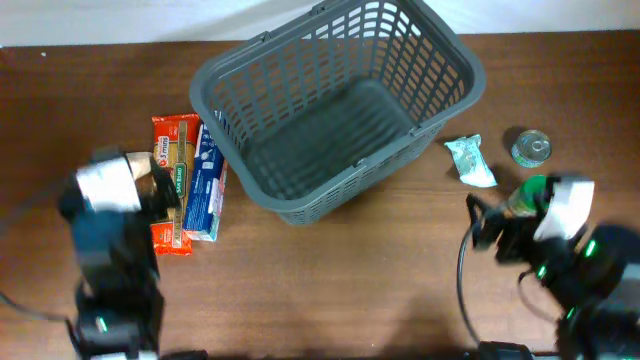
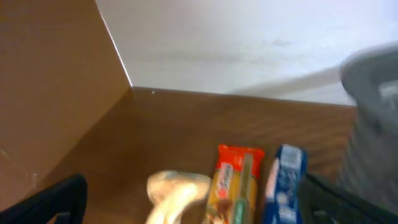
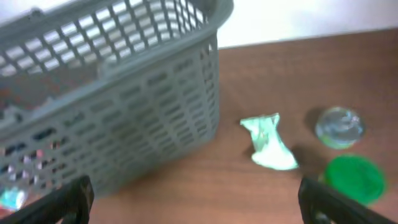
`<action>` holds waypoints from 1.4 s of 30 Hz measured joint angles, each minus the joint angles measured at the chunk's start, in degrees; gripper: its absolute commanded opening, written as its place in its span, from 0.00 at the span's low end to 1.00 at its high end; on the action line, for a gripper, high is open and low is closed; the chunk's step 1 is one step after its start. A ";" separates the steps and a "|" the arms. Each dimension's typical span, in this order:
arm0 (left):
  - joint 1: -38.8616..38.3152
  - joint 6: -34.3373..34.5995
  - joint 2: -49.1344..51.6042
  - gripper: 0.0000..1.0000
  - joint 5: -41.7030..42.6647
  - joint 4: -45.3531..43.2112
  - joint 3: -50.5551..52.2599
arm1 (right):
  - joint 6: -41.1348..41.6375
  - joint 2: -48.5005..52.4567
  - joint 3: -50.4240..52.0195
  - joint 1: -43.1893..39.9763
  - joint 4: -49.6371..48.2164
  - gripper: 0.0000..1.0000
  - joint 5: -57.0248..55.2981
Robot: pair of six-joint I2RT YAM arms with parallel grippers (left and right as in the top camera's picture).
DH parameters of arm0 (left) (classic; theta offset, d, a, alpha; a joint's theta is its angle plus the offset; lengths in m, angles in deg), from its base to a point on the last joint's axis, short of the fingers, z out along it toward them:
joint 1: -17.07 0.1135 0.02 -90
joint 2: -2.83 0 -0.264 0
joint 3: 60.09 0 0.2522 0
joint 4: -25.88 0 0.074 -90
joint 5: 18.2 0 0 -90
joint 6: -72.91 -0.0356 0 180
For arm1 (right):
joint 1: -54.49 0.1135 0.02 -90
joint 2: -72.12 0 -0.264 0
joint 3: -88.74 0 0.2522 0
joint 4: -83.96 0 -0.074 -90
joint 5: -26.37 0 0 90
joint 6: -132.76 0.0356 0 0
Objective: Pack container
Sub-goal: 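Reach the right gripper to the basket's right rim and grasp it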
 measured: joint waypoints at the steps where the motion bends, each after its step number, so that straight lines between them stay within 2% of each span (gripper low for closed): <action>1: 0.26 0.04 2.93 0.99 0.04 1.92 -3.43 | -0.87 3.13 -3.78 0.00 1.77 0.99 0.02; 6: 1.81 0.00 16.79 0.99 3.41 11.04 -22.93 | -3.02 18.21 -23.89 -0.02 9.62 0.99 0.42; 10: 3.15 0.00 23.30 0.99 6.27 15.28 -32.89 | -2.12 27.32 -38.23 -0.02 15.58 0.99 0.63; 18: 3.63 0.00 28.63 0.99 7.96 17.62 -35.50 | -0.87 54.25 -75.01 0.00 30.01 0.99 4.72; 22: 3.63 0.00 30.10 0.99 8.00 17.70 -35.50 | -0.85 67.17 -88.28 0.00 32.94 1.00 6.54; 25: 3.63 0.00 30.99 0.99 8.00 17.75 -35.50 | -0.85 73.72 -91.45 0.00 33.18 0.98 8.02; 31: 3.63 0.00 32.68 0.99 8.00 17.77 -35.50 | -0.92 81.02 -91.62 0.04 33.14 0.95 9.94; 36: 3.63 0.00 33.31 0.99 8.00 17.79 -35.50 | -2.75 83.65 -91.62 1.55 33.99 0.95 9.33; 42: 3.63 0.00 33.31 0.99 8.00 17.79 -35.50 | -4.17 84.21 -91.62 6.91 34.91 0.93 1.64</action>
